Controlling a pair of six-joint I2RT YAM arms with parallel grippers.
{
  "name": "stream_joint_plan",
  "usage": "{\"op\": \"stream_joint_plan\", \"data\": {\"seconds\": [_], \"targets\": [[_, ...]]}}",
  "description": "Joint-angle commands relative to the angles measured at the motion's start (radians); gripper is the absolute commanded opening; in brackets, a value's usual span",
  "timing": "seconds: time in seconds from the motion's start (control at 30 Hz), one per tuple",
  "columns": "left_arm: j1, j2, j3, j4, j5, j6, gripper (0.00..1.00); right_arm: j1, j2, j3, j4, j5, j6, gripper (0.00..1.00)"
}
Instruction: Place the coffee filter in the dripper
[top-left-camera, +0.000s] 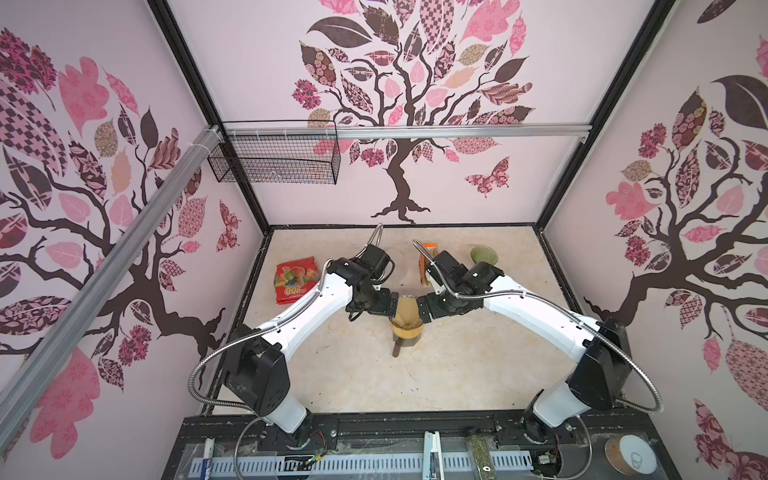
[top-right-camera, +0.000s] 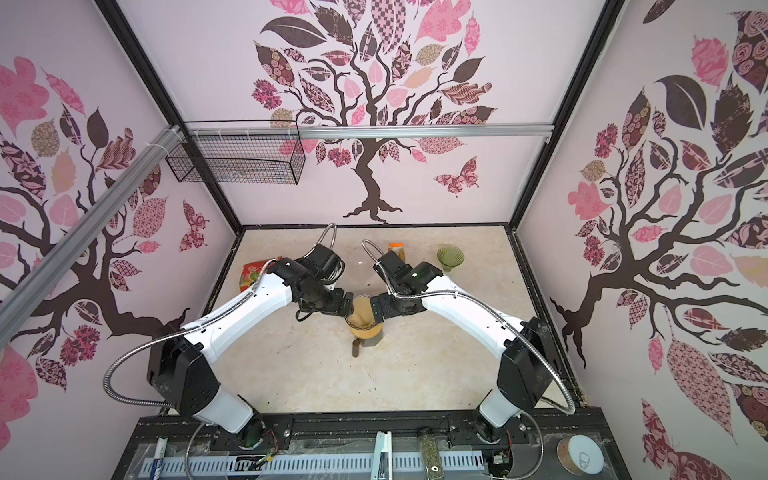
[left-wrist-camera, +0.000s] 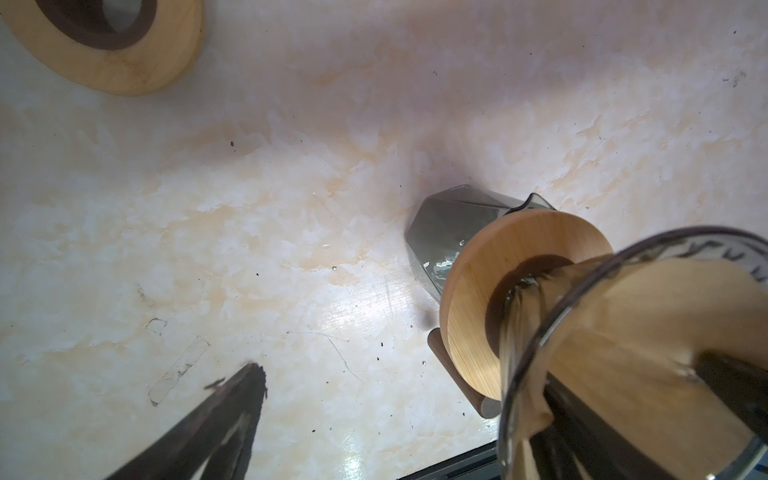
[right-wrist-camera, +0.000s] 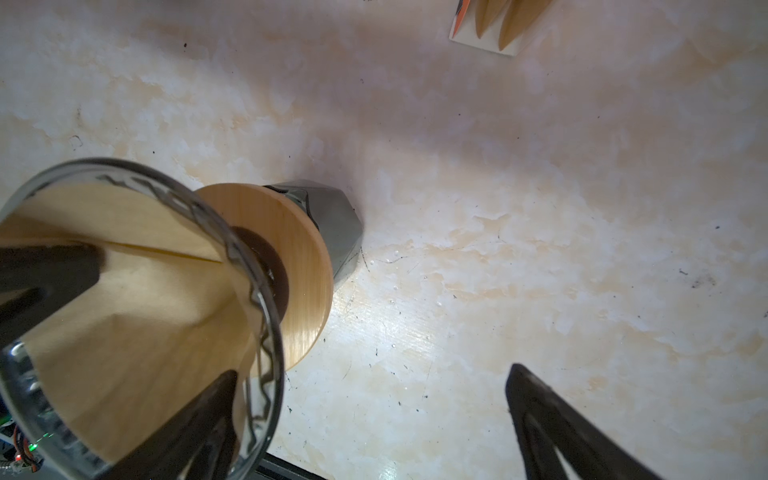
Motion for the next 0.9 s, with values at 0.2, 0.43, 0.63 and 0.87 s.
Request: {"op": "stream_joint_plan", "data": {"seconds": [0.2,0.43,0.63,0.87], "targets": [[-0.004,-0.051,0.034,-0.019,0.016,-0.007,0.97,0.004,-0.006,-0.013,-0.016,0.018,-0.001,1.0],[-0.004,-0.085,0.066,-0.02,0.032,-0.012,0.97,0.005,-0.002,-0.006,-0.018,0.018,-0.001,1.0],[-0.006,-0.092,0.033,-0.017,0.04,-0.007,0.97,0.004,-0.002,0.007,-0.024,0.017,-0.004,1.0],[-0.006,-0.106,0.026,-0.012,0.046,-0.01,0.97,0.004,-0.002,0.026,-0.019,0.007,0.0,1.0]]}}
